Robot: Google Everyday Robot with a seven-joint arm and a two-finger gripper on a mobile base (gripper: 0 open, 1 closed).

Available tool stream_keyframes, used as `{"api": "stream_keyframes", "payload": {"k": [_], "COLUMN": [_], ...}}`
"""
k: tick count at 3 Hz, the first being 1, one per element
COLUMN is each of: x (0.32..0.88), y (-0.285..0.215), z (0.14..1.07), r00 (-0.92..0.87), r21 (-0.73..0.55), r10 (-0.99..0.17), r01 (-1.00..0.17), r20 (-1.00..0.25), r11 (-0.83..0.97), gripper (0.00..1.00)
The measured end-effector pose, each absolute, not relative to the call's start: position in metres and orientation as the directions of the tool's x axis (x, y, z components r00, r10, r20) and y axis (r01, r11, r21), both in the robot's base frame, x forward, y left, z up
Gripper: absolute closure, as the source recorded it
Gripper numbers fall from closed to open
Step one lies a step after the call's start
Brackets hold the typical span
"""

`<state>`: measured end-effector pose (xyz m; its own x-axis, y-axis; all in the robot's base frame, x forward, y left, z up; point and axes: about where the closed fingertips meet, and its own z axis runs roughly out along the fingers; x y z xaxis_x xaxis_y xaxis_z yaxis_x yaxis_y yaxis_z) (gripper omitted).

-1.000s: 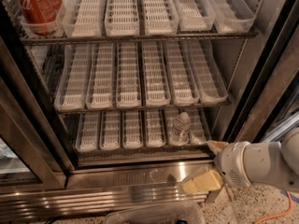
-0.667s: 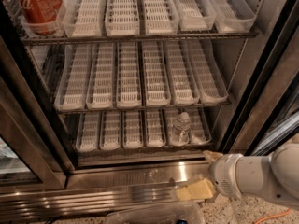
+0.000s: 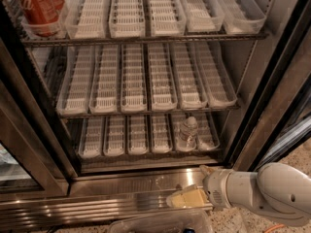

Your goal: Pick water bottle from bottom shelf of fridge

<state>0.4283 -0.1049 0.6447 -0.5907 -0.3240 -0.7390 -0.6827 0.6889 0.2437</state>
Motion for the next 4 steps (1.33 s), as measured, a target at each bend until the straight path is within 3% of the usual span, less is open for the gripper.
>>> {"api": "stream_keyframes", "payload": {"k": [2, 4], "x": [0.448, 0.469], "y": [-0.105, -0.103], "z": [0.621, 0.607], "r00": [-0.609, -0.598], "r21": [0.261, 0.309], "r10": [-0.280, -0.150], "r01": [-0.648, -0.593], "r20": [-0.742, -0.788], "r11": [0.716, 0.744], "gripper": [0.00, 0.00]}}
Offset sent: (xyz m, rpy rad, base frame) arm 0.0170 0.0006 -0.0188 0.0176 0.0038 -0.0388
